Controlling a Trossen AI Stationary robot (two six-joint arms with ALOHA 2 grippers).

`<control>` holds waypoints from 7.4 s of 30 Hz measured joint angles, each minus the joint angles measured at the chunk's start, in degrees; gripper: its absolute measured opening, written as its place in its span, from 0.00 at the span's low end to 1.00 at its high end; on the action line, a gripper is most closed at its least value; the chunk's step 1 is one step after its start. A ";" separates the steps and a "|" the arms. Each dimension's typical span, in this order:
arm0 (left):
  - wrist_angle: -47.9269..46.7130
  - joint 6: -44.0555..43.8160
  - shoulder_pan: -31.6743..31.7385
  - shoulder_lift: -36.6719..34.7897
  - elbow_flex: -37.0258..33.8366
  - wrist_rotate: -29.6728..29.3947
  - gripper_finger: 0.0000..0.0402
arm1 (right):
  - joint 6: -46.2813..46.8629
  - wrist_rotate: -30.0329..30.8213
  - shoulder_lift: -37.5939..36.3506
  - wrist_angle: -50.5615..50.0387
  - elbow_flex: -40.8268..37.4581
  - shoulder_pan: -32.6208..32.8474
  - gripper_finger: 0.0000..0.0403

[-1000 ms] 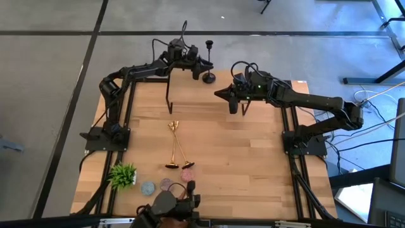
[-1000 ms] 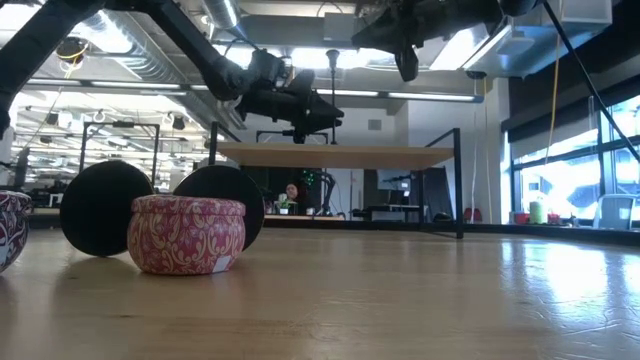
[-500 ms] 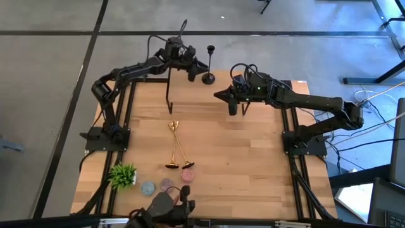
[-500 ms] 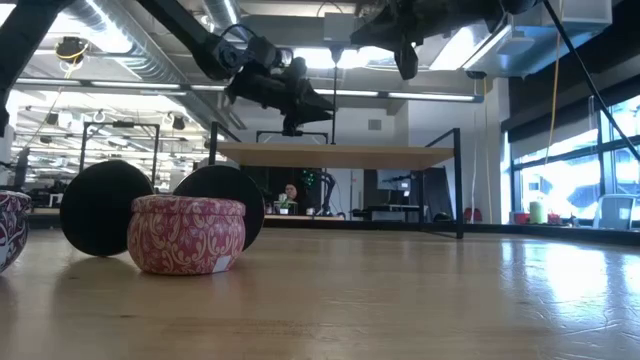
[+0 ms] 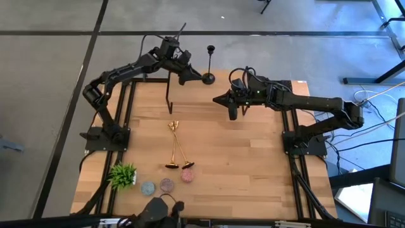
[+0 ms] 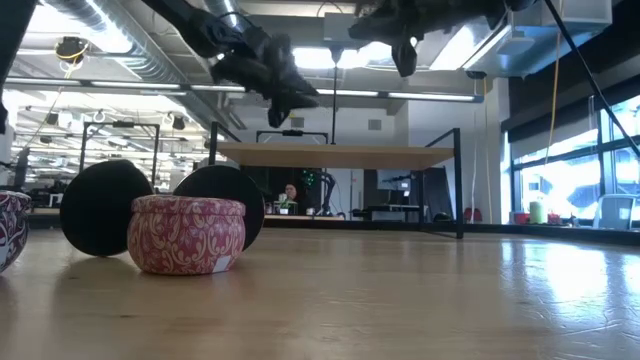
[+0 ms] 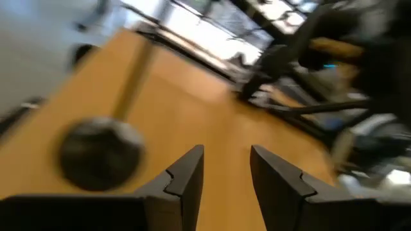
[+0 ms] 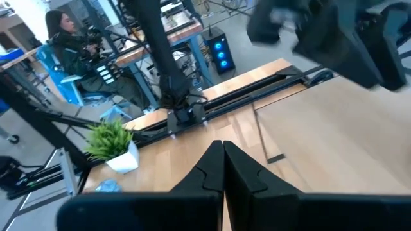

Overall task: Pick & Place candle stick holders
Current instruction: Put the red scented candle on the shelf

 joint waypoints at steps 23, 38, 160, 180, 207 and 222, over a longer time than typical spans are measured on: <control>-17.61 -10.85 -20.10 -8.80 0.02 5.59 0.31 | 0.34 -1.32 -4.40 -10.59 0.00 9.96 0.00; -28.31 -25.70 -39.31 -8.80 0.02 -10.45 0.31 | 8.73 -0.24 -8.58 -17.94 0.00 17.86 0.00; -38.37 -80.31 -86.20 15.00 -0.02 -53.45 0.92 | 12.20 19.98 -8.28 -16.99 0.00 36.00 0.00; -38.37 -81.78 -87.41 15.04 -0.02 -52.38 0.92 | 11.98 20.02 -8.28 -16.99 0.00 36.01 0.00; -35.42 -75.79 -86.87 17.84 -0.04 -49.93 0.86 | 12.02 20.59 -8.28 -16.55 0.00 36.00 0.00; -35.64 -75.73 -86.61 17.62 -0.02 -49.00 0.73 | 12.02 20.58 -8.28 -16.55 0.00 36.00 0.00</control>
